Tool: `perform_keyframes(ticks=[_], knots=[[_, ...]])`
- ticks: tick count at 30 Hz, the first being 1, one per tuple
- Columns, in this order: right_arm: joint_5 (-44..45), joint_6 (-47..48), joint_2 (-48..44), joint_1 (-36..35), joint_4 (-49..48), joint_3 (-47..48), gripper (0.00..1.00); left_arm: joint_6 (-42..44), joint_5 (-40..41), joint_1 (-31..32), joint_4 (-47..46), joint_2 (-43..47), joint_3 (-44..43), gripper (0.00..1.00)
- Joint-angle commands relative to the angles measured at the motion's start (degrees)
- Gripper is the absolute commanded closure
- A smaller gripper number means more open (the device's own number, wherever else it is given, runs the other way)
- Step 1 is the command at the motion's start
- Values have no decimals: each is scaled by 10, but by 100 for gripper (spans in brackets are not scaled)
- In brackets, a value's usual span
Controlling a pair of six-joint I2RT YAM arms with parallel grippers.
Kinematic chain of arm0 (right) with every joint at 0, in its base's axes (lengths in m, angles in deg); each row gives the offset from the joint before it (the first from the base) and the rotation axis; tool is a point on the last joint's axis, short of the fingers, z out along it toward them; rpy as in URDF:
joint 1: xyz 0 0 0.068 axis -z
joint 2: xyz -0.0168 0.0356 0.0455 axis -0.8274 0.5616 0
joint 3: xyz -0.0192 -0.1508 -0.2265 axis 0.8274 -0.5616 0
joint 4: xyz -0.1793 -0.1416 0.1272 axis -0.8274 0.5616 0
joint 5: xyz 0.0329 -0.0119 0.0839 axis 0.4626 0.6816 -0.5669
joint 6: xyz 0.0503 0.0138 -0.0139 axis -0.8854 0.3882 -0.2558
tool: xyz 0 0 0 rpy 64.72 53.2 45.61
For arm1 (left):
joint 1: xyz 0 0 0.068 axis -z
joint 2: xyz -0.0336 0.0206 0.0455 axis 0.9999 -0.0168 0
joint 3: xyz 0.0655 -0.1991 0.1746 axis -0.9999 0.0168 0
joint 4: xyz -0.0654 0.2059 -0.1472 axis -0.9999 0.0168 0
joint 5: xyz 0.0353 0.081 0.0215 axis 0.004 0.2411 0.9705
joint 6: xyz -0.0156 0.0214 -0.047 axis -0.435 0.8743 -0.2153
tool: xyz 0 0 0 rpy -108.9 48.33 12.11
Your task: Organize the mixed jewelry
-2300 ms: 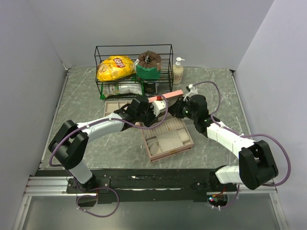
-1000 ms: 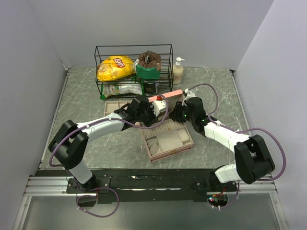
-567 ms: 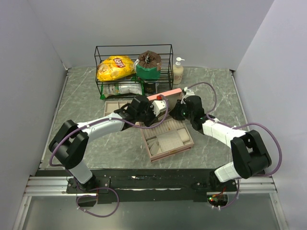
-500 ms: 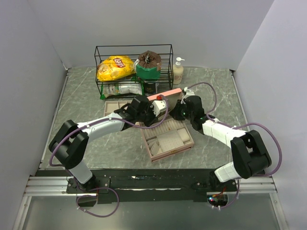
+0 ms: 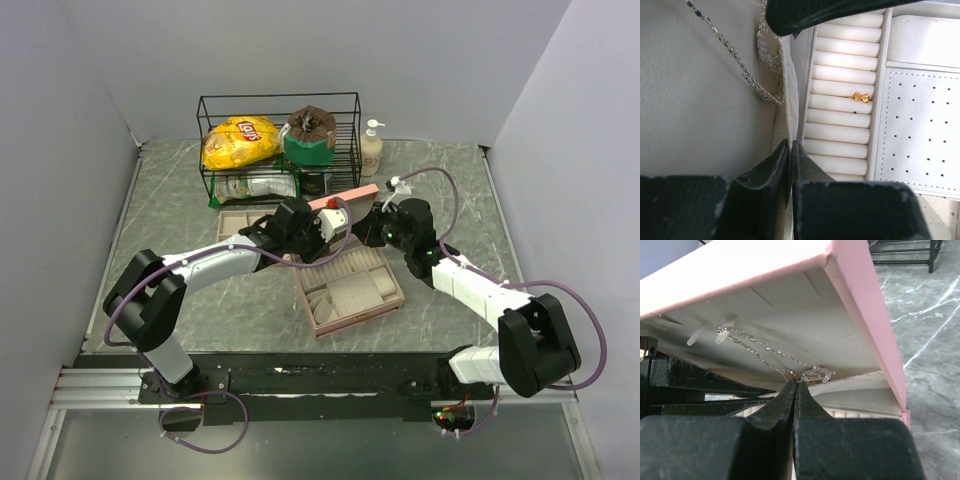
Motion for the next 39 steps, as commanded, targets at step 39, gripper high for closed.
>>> perform_keyframes(ticks=[39], knots=[[204,20,41,-46,162,123,61,11,-50,18,-16,52,-5,90]])
